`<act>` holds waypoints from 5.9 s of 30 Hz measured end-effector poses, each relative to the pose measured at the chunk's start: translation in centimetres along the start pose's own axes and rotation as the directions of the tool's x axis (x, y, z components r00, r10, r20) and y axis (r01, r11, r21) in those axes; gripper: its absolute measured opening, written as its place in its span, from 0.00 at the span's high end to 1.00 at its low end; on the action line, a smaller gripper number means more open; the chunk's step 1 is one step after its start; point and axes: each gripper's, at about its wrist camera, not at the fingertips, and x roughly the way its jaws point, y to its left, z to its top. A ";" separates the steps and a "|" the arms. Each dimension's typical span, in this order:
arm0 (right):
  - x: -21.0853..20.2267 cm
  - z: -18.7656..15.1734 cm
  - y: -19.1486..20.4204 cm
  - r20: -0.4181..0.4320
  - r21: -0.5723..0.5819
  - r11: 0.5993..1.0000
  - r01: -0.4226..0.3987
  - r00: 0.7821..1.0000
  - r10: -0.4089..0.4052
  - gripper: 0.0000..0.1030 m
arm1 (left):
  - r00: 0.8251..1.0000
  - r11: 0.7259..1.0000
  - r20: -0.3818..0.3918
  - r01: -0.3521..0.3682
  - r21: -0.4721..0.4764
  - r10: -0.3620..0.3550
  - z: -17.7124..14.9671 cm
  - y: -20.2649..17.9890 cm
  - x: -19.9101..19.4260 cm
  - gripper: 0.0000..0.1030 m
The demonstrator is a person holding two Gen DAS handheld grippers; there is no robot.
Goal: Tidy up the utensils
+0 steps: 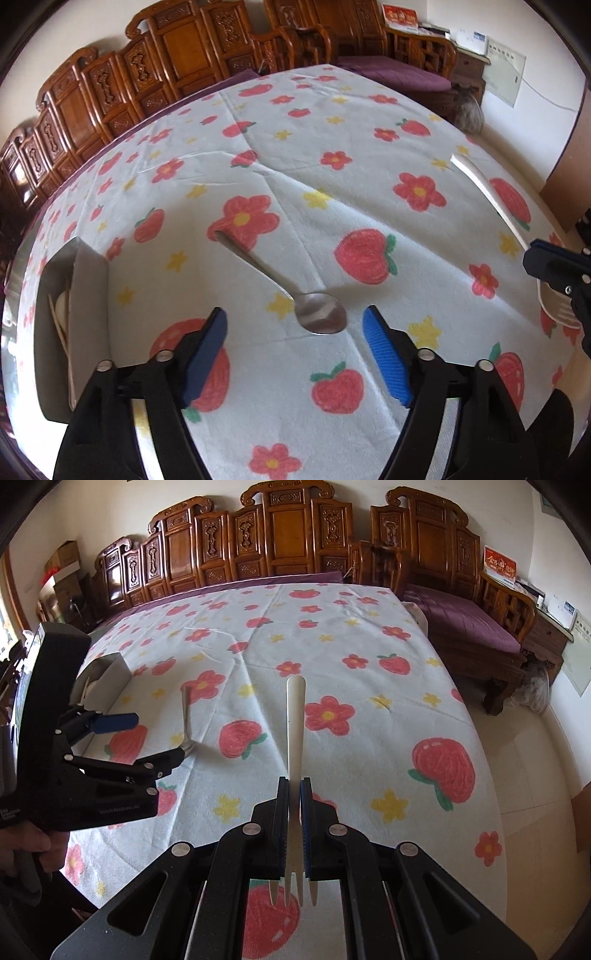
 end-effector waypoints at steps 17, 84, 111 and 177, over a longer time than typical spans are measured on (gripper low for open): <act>-0.2 0.1 0.7 0.008 -0.020 1.000 -0.004 1.000 0.005 0.93 | 0.998 0.995 -0.034 -0.043 0.090 0.047 -0.6 -0.2 0.6 0.99; 1.7 5.3 20.7 -0.007 -0.279 0.941 -0.193 0.980 0.199 0.93 | 0.989 0.973 0.116 0.117 -0.199 -0.095 -8.5 25.9 -5.3 1.00; 6.1 10.2 31.1 -0.051 -0.253 0.911 -0.327 0.945 0.324 0.93 | 0.989 0.940 0.149 0.031 -0.340 0.021 -10.3 33.2 -9.2 0.92; -6.5 4.3 21.8 0.243 -0.154 0.981 -0.121 0.957 0.156 0.03 | 0.965 0.941 0.237 -0.028 -0.338 0.114 -10.8 23.7 -17.3 0.08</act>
